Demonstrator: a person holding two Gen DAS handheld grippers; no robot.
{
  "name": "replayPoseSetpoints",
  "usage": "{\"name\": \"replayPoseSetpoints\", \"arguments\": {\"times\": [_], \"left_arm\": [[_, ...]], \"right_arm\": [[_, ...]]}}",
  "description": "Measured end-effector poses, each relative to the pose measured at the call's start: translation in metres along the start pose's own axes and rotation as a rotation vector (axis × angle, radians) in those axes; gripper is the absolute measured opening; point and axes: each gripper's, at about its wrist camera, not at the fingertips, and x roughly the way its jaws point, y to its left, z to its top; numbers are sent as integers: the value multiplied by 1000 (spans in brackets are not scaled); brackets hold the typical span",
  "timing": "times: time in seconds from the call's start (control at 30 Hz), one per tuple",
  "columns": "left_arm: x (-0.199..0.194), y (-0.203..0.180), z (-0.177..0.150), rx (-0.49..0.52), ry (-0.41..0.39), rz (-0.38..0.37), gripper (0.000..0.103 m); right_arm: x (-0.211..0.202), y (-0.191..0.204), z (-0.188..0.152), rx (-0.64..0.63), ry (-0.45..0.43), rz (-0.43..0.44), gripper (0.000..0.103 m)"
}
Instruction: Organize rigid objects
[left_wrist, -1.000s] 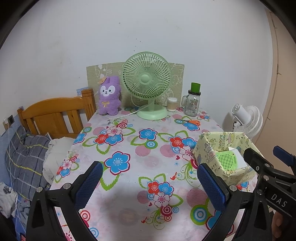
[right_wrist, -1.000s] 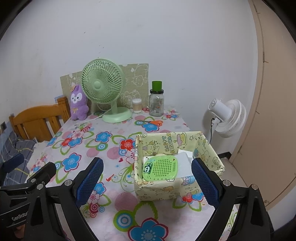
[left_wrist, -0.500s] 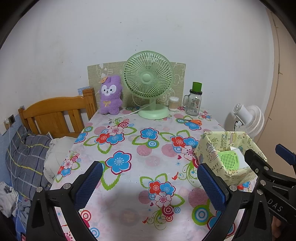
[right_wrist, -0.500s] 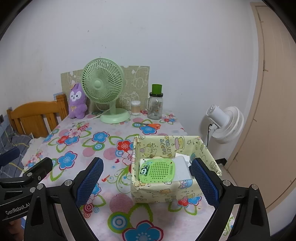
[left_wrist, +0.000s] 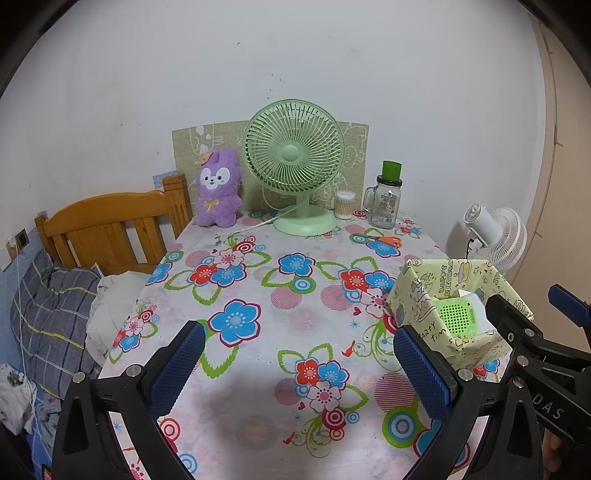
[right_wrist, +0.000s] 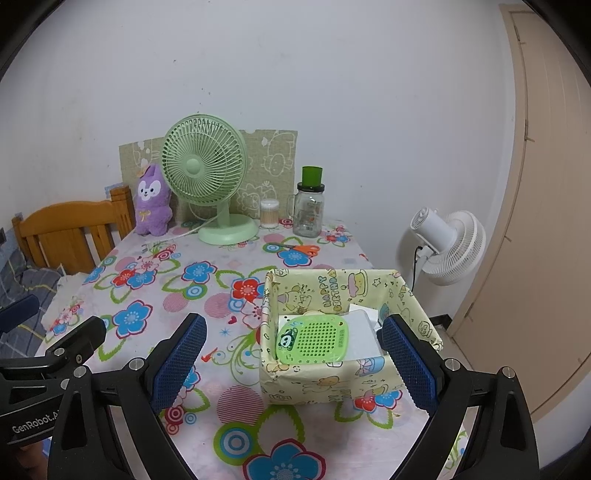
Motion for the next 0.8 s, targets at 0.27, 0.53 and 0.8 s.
{"name": "replayPoseSetpoints", "arguments": {"times": [0.27, 0.53, 0.8], "left_arm": [[-1, 0, 1, 2, -4, 0, 103], [-1, 0, 1, 3, -4, 1, 103], [-1, 0, 2, 4, -6, 1, 103]], "right_arm": [[0, 0, 0, 3, -2, 3, 97], [0, 0, 0, 5, -2, 4, 97], [-2, 1, 0, 5, -7, 2, 97]]}}
